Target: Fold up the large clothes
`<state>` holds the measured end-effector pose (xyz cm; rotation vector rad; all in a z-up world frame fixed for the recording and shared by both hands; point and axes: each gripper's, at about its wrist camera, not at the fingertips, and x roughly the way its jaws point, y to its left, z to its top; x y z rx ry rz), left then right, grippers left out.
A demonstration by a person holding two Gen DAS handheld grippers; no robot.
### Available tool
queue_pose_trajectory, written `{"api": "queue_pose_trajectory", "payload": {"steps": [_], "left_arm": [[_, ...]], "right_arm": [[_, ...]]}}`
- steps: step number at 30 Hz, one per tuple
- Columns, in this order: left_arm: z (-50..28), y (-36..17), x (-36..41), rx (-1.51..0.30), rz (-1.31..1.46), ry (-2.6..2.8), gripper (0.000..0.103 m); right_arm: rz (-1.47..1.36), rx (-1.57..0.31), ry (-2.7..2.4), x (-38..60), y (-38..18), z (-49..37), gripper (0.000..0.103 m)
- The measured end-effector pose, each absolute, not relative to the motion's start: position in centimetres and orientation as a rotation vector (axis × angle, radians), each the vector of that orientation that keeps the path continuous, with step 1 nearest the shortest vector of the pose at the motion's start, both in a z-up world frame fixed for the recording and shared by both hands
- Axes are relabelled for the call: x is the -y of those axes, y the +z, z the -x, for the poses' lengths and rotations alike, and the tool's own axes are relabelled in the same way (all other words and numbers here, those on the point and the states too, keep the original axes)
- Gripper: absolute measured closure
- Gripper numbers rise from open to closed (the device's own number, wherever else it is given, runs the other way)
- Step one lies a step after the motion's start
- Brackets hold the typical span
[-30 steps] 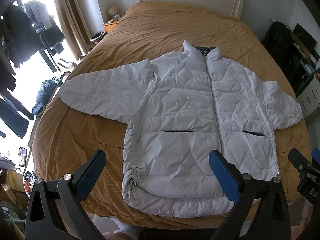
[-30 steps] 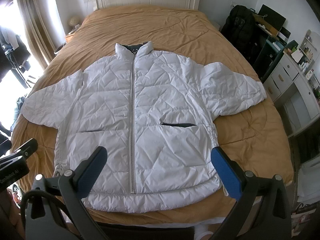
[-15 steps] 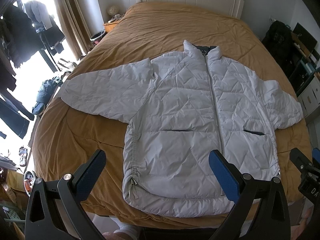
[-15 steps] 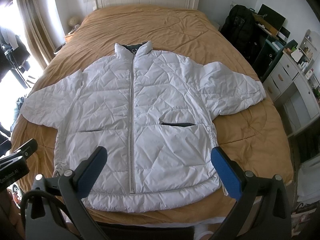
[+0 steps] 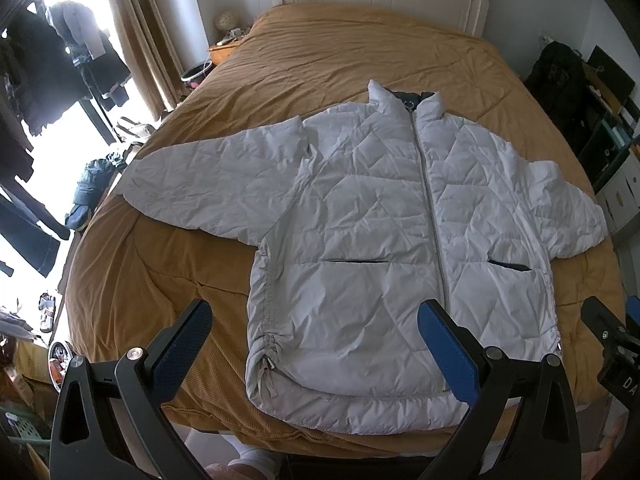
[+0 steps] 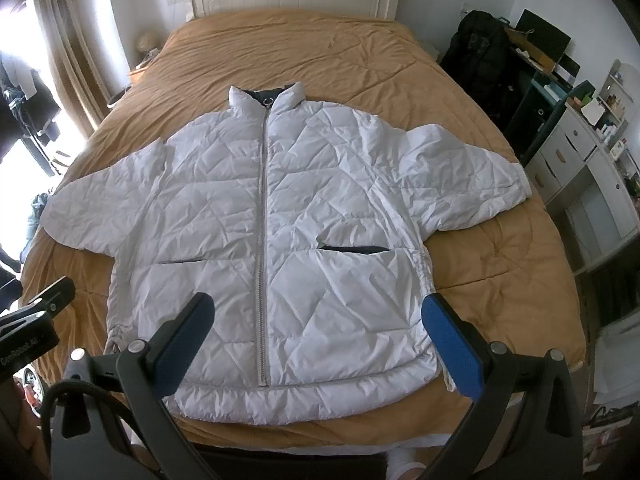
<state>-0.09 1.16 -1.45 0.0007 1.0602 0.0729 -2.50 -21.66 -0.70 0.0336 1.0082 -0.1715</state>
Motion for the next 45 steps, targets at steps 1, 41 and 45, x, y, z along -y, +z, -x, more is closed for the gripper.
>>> {"api": "queue_pose_trajectory", "payload": {"steps": [1,41,45], "left_arm": [[0.2,-1.6,-1.3,-1.06,0.002,0.073,0.001],[-25.9,-23.9,-44.4,-1.095,0.57,0.435,0.086],[-24.7,-20.0,-45.2,-0.998,0.619,0.402,0.094]], "right_arm": [[-0.035,-1.008,-0.173,21.7,-1.2,3.0,0.0],[0.016,-1.234,-0.198,19.1,-8.3,-8.0,0.0],[0.091,-1.248,-0.098,18.5,-7.8,-10.1,0.0]]}}
